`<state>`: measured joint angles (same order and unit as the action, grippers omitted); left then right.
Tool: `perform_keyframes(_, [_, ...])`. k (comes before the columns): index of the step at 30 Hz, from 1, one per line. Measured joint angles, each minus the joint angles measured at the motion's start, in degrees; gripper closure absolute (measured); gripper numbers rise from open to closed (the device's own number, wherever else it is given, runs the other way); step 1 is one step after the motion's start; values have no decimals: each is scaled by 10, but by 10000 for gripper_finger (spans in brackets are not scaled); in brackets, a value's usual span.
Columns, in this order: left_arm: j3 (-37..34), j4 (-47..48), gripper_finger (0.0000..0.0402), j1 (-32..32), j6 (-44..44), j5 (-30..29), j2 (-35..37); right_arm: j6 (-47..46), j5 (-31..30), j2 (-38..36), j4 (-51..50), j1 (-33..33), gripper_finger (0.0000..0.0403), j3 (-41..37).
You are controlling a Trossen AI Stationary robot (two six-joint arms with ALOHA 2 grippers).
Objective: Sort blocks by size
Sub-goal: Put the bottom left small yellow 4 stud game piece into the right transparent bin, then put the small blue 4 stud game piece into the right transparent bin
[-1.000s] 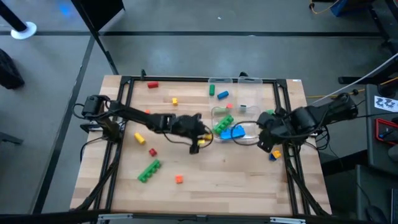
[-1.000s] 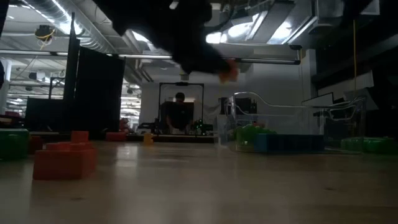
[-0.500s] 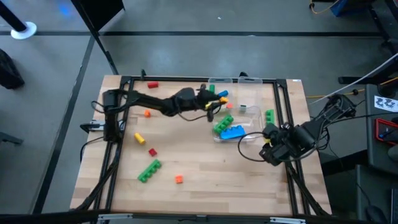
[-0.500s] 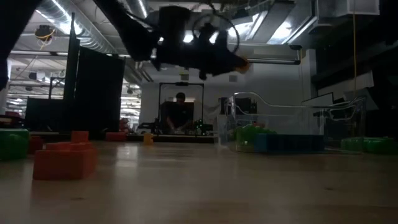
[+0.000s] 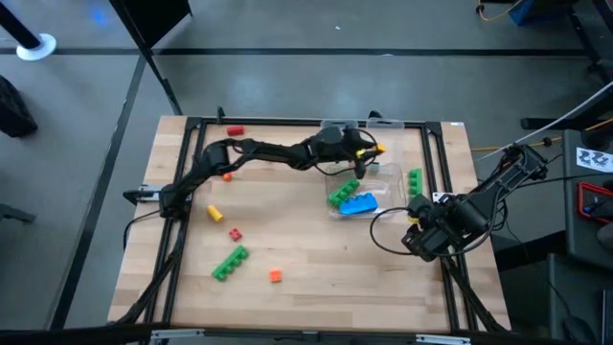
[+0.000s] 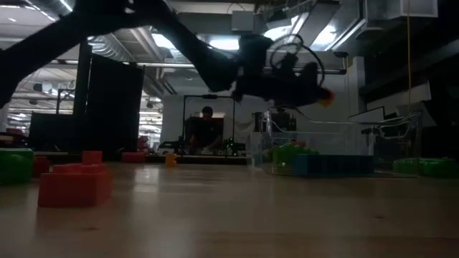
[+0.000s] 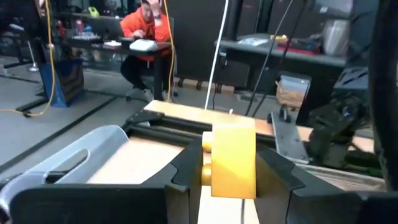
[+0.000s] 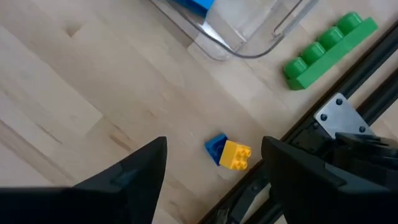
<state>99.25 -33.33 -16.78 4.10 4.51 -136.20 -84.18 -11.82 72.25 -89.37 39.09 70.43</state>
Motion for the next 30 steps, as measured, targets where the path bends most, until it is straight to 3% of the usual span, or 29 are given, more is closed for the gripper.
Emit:
perform_keyframes(9, [63,3,297,-2,0,-29,-70,0,-1,0,6,0,139,0])
perform_keyframes(21, [64,45,215,-2,4,-54,-69,5,34,0,24,-1,139,0])
perform_keyframes(30, [66,45,206,-1,-13,-49,-31,-51,93,9,49,-1,139,-32])
